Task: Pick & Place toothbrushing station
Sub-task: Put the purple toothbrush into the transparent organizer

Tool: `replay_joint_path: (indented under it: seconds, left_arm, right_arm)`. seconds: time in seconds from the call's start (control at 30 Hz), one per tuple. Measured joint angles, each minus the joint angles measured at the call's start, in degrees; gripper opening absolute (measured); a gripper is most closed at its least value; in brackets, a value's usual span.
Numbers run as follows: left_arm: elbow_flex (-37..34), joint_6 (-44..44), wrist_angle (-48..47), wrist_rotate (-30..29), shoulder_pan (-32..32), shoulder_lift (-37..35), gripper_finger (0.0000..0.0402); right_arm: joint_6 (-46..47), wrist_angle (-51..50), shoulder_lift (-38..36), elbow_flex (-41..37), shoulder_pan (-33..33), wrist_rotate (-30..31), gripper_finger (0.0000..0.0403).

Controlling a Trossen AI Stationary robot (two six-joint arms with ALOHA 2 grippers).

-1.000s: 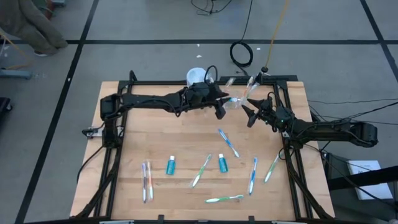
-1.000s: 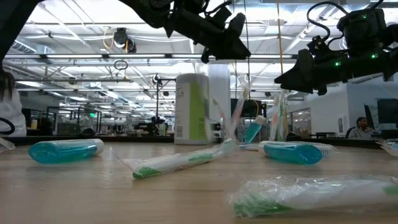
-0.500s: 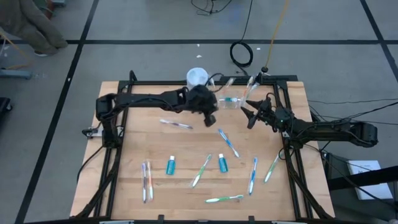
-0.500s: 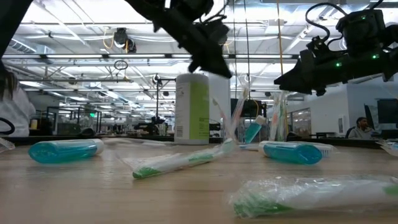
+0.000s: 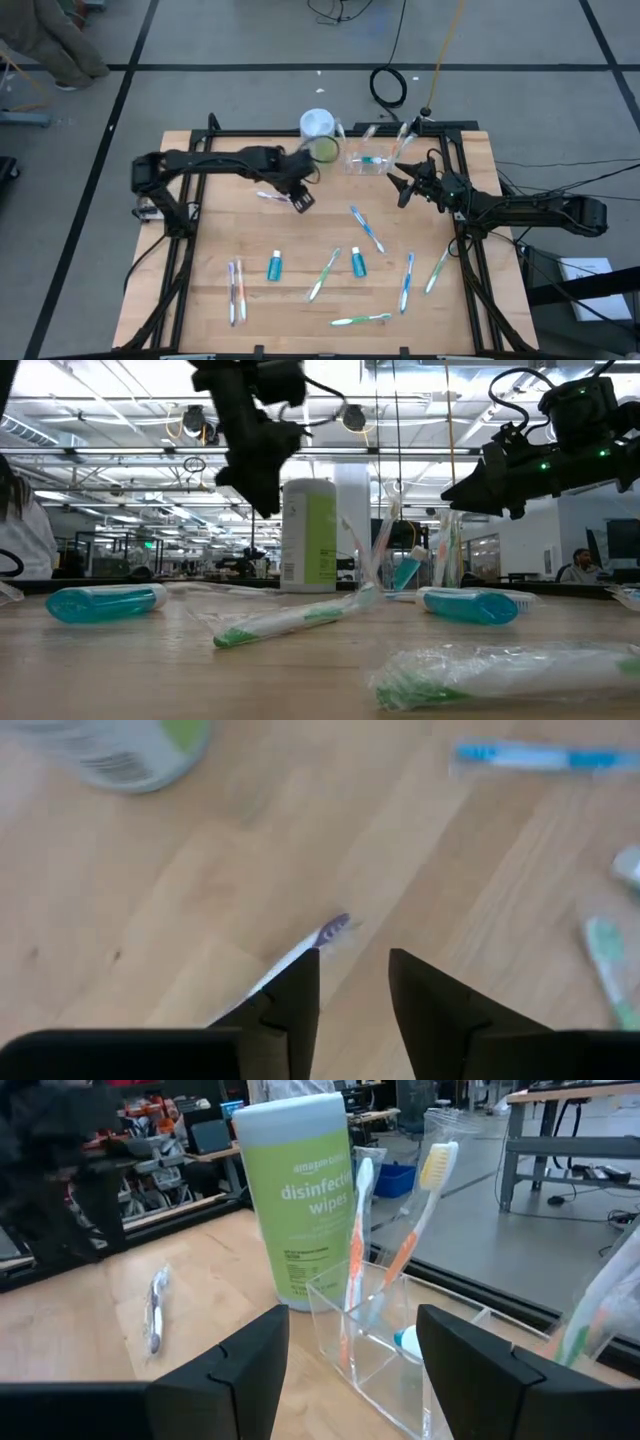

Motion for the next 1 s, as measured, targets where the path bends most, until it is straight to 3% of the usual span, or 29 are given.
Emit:
replay_joint_path:
  seconds: [0.1,0.23,0.47,1.0]
  left_arm:
    - [-6.95,-4.47,6.04,1.01,1.82,-6.50,0.0129]
    - [-16.94,-17.23,12.57,0.88,3.34,-12.76,0.0129]
    - [-28.73,-36.63,20.14,0.22,4.70,-13.49,0.0129]
    - [-31.64,-54.42,19.60,-1.16,3.50,-13.45,0.0129]
  right_arm:
    - [0.68,-0.27,0.02,0.00,0.00,-1.99,0.0212]
    - [1.12,-0.09,0.07,0.00,0.58,-2.51,0.0212]
    - [0.69,0.57,0.07,0.00,1.96,-2.52,0.0212]
    - [0.65,-0.08,0.07,0.00,2.01,-2.45,0.0212]
